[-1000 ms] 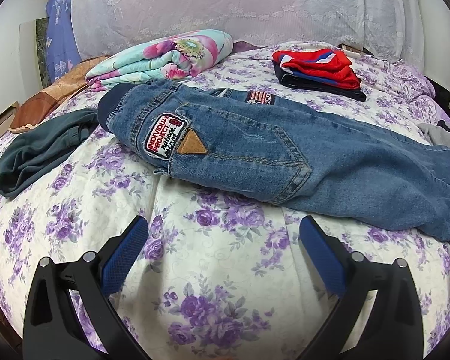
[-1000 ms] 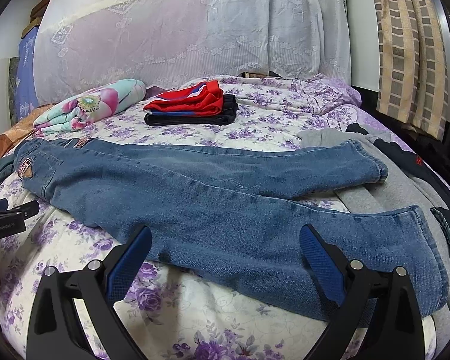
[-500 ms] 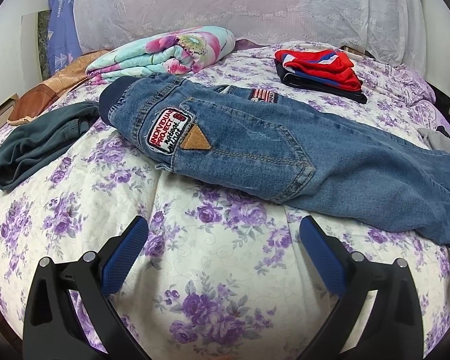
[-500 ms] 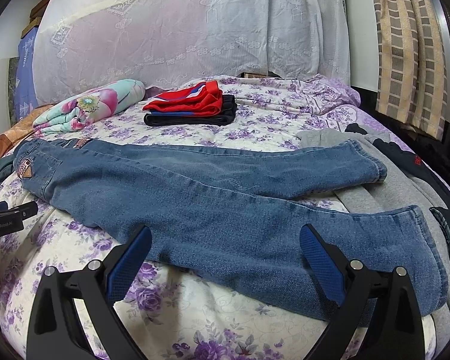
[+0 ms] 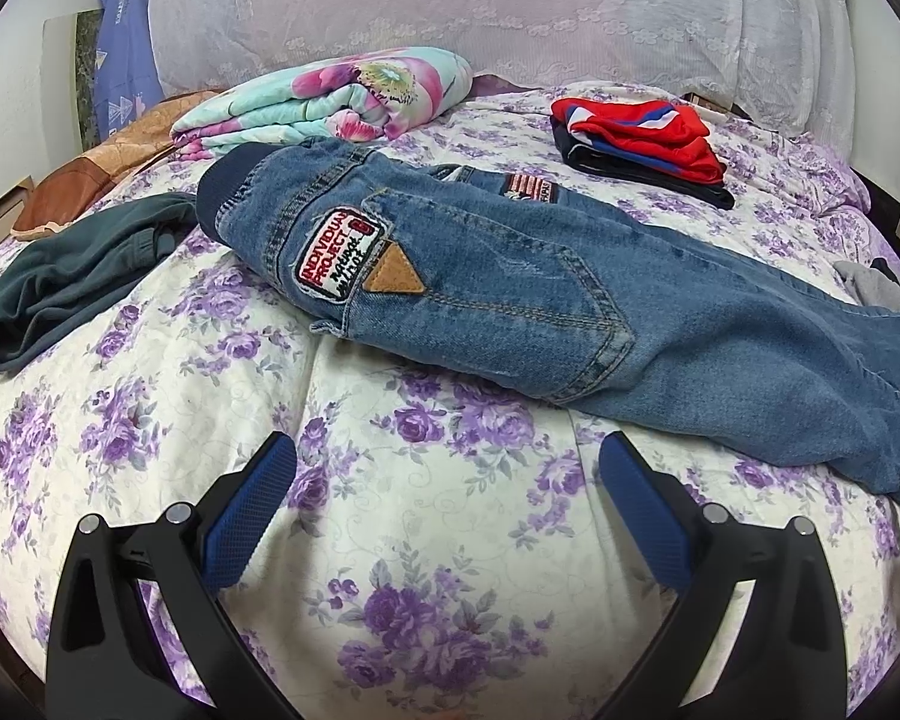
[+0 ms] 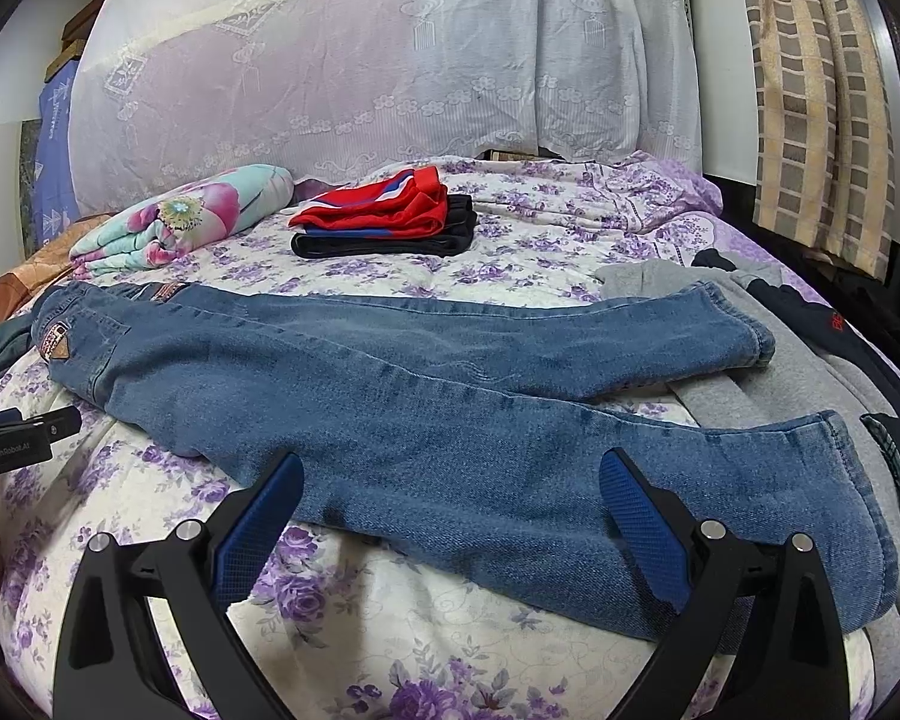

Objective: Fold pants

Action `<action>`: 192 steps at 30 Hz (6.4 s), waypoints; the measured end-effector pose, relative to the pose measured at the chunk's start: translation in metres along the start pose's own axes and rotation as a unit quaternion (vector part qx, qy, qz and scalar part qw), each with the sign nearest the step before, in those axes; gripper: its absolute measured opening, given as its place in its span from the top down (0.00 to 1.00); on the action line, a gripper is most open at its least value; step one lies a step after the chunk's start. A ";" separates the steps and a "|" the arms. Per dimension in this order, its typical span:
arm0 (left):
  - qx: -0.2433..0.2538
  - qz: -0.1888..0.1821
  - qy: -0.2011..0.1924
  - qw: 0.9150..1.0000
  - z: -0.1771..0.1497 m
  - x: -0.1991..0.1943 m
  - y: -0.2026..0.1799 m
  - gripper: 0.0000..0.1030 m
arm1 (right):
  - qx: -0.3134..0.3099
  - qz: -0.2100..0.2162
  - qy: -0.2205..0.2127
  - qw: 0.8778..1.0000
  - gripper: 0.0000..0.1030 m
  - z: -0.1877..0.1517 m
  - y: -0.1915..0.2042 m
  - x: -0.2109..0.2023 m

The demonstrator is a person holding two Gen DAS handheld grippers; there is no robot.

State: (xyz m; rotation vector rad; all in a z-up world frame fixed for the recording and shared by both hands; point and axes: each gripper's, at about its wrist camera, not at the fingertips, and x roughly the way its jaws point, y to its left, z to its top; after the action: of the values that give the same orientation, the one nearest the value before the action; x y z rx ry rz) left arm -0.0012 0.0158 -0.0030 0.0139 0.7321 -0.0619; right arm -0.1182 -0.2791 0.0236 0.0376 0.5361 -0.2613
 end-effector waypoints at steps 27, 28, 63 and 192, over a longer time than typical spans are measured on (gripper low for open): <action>-0.011 -0.005 -0.001 1.000 -0.001 -0.002 0.006 0.04 | -0.001 0.000 -0.003 1.000 0.03 -0.001 0.000 -0.002; -0.012 -0.005 -0.001 1.000 -0.001 -0.002 0.005 0.04 | -0.001 0.000 -0.003 1.000 0.03 -0.001 0.000 -0.002; 0.019 -0.052 0.080 0.995 -0.006 0.026 0.011 0.04 | 0.053 0.062 0.063 0.995 0.03 0.003 -0.019 0.016; -0.120 -0.188 0.060 0.973 0.002 -0.011 0.174 0.05 | 0.294 0.137 0.159 0.933 0.40 -0.041 -0.178 -0.030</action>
State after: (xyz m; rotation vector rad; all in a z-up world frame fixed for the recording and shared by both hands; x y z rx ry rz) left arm 0.0027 0.1898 0.0039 -0.3568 0.8530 -0.3372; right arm -0.2089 -0.4396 0.0091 0.7434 0.7500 -0.1340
